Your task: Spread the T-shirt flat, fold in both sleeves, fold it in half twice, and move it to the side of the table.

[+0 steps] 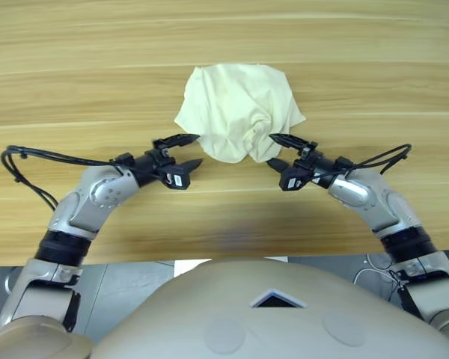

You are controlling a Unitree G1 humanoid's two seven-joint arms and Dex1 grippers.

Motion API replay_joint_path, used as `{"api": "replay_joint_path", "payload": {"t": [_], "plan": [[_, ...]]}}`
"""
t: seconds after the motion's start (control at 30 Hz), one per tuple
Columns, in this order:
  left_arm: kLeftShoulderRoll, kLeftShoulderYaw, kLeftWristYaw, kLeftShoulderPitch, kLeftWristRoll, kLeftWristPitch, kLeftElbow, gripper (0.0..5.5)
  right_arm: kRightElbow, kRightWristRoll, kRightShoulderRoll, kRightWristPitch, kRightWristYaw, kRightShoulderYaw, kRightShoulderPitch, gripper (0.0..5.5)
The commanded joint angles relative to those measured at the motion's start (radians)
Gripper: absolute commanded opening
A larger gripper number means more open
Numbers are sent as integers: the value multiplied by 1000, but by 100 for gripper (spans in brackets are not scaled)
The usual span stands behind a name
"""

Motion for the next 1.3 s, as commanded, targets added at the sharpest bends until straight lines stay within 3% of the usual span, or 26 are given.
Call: {"api": "replay_joint_path", "payload": {"t": [0.03,0.4,0.8,1.3], "plan": [[36,8,-19,12,15,18,-7,300,17,-23,-5,20,1,9,7,314],[-72,-145,46,-78,157,8,173,300,4,-16,-49,16,-74,-54,42,314],[-75,-87,232,-117,218,61,225,300,23,-19,-38,19,-108,-54,37,314],[-112,-123,202,-94,102,-32,209,300,91,-3,16,22,-169,-59,13,314]]}}
